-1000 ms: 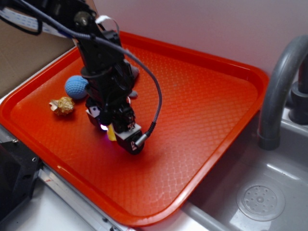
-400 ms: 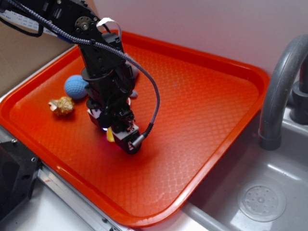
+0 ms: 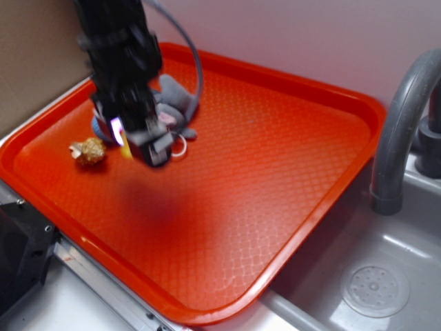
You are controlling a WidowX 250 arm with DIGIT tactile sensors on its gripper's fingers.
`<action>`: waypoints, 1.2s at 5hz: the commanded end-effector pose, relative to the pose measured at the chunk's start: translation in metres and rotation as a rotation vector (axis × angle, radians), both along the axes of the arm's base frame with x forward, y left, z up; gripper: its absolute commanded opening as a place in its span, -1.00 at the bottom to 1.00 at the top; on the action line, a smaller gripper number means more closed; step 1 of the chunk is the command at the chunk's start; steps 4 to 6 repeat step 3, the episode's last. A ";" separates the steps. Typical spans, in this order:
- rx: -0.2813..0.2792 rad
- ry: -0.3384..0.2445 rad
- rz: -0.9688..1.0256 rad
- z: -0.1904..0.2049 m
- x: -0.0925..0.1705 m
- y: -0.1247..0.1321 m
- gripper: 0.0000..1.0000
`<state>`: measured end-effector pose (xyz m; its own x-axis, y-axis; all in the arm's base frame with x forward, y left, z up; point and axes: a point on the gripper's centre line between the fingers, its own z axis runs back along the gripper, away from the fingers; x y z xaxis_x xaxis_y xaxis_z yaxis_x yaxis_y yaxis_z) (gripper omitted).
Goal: Grab the yellow duck.
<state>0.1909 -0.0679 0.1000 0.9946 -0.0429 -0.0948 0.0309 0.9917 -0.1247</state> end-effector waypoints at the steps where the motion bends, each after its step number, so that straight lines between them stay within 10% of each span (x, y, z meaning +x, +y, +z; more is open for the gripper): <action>1: -0.052 -0.154 0.126 0.104 0.005 0.022 -1.00; 2: -0.110 -0.243 0.212 0.142 0.003 0.029 -1.00; 6: -0.106 -0.231 0.191 0.140 0.007 0.028 -1.00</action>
